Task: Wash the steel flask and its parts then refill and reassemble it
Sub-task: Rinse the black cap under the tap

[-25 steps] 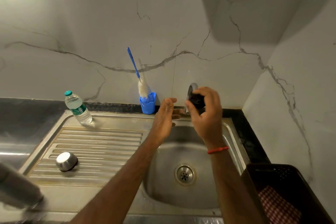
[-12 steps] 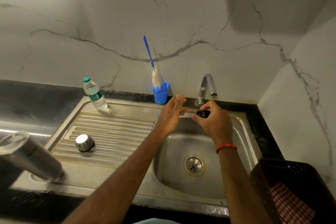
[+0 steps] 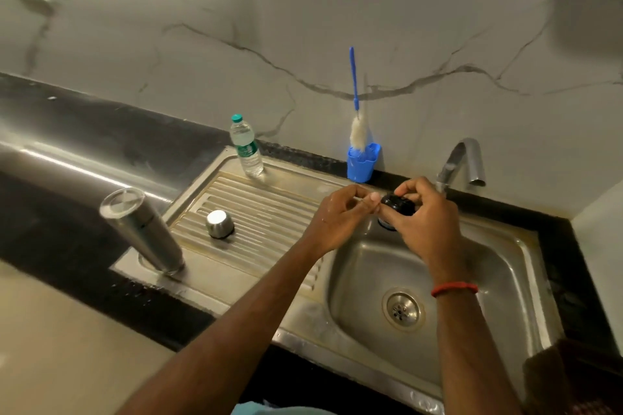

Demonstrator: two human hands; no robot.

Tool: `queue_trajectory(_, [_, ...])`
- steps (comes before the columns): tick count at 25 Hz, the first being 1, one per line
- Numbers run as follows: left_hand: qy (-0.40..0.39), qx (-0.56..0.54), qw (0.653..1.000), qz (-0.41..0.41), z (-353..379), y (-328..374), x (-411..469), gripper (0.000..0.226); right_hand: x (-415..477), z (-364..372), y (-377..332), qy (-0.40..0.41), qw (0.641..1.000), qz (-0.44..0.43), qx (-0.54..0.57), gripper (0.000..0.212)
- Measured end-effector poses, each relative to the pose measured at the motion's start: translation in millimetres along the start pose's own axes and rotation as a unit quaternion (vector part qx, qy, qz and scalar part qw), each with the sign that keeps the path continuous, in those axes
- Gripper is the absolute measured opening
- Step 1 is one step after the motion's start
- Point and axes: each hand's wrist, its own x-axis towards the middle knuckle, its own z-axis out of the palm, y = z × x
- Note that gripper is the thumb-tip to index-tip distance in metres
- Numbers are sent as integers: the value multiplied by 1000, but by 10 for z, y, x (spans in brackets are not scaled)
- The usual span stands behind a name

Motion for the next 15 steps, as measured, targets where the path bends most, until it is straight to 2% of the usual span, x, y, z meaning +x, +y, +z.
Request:
queue_trajectory(3, [30, 6, 999, -17, -227, -122, -105, 27, 31, 230, -104, -50, 998, -13, 39, 48])
queue_trajectory(7, [75, 24, 996, -31, -610, -360, -223, 31, 55, 577, -291, -160, 984, -16, 76, 61])
queue_trajectory(15, [145, 33, 987, -53, -1097, -544, -280, 29, -93, 1089, -567, -242, 965, -35, 95, 53])
